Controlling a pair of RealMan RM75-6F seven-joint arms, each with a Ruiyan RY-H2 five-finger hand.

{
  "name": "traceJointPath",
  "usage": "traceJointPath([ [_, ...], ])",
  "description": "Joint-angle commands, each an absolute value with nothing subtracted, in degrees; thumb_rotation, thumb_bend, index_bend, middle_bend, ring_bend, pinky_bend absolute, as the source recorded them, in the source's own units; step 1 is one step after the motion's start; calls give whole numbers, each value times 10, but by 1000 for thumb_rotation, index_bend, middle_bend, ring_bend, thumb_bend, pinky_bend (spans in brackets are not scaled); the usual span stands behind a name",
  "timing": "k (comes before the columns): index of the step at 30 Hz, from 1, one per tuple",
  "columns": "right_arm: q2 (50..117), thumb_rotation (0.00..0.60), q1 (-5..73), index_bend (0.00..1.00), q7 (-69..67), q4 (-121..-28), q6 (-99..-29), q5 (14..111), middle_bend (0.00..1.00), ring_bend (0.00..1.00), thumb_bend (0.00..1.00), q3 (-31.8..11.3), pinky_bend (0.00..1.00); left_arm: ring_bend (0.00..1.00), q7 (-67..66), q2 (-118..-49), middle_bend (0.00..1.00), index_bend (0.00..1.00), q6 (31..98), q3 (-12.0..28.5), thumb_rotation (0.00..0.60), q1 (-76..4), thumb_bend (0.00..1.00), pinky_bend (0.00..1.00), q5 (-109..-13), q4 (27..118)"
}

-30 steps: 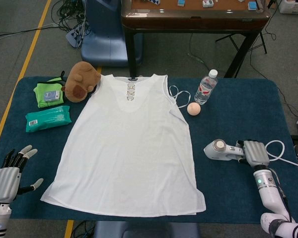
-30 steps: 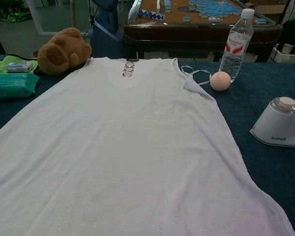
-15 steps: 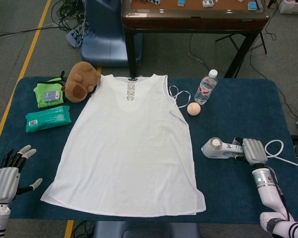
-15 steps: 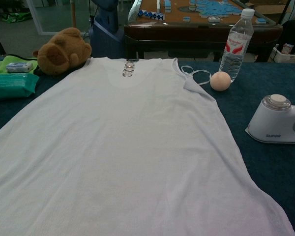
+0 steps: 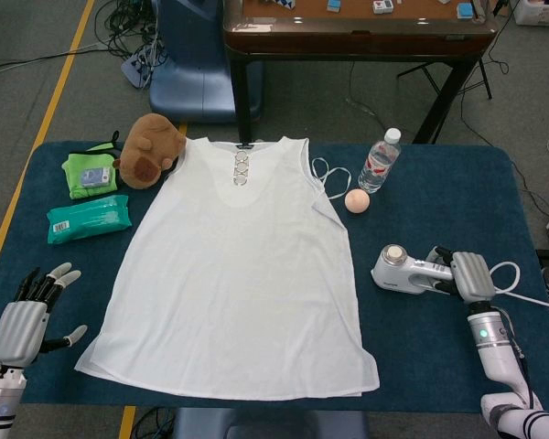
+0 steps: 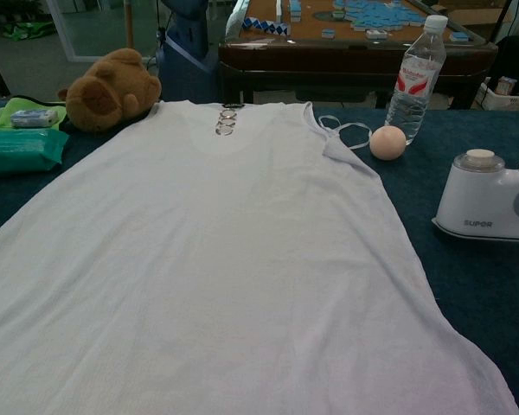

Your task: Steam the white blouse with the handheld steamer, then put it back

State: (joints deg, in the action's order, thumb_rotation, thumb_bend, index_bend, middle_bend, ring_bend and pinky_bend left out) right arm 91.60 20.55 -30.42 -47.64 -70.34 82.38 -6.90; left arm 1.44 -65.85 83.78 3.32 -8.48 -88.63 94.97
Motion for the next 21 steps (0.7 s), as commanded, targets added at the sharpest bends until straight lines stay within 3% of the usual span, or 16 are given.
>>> traceJointPath([
  [1, 929, 600, 204, 907, -329, -456, -723, 839, 888, 770, 496, -65, 693, 122, 13, -651, 102, 174, 828, 32, 600, -95, 136, 0, -897, 955],
  [10, 923, 600, 211, 914, -341, -475, -767, 871, 894, 778, 496, -60, 693, 122, 21, -614, 102, 174, 760, 25, 600, -150, 136, 0, -939, 979],
  [21, 863, 600, 259, 914, -258, -629, -765, 903, 894, 784, 495, -71, 694, 122, 33, -612, 102, 175, 607, 3, 600, -261, 136, 0, -993, 974],
])
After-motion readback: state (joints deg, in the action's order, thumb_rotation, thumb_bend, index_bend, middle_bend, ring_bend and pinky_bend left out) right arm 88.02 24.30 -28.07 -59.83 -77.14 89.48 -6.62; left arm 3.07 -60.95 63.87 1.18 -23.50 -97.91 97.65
